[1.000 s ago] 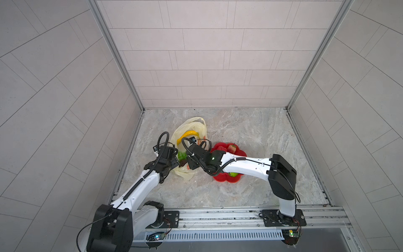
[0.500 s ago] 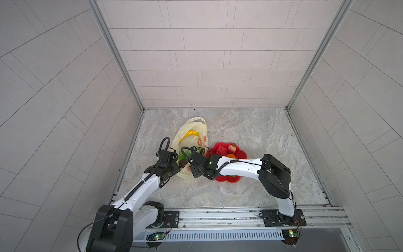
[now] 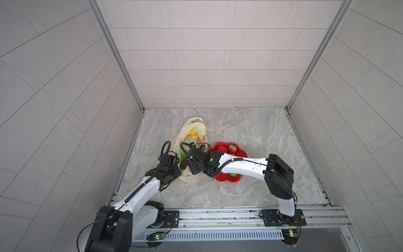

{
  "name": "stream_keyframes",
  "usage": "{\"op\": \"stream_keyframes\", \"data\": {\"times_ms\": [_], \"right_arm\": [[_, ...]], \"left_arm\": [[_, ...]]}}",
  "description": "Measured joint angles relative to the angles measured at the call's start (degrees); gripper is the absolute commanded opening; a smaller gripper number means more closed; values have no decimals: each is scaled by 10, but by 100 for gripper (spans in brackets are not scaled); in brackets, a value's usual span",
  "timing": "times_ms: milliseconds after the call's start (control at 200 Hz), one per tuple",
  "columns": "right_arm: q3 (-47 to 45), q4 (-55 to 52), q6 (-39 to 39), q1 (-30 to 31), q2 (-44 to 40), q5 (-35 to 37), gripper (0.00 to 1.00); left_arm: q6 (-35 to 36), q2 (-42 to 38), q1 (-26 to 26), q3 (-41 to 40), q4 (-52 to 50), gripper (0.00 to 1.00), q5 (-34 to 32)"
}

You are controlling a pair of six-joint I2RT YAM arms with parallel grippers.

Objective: Take fruits out of the plastic bag
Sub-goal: Pick up the fruit from the plastic bag.

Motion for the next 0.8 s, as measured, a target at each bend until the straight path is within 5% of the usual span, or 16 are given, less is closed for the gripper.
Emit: {"op": "stream_keyframes", "data": {"times_ms": [405, 801], "right_arm": [[154, -39, -19, -6, 113, -41, 72], [170, -73, -38, -26, 154, -52, 81]], "left_arm": [[-13, -26, 0, -8, 0, 47, -7], [-20, -33, 0, -15, 0, 46, -21]]}}
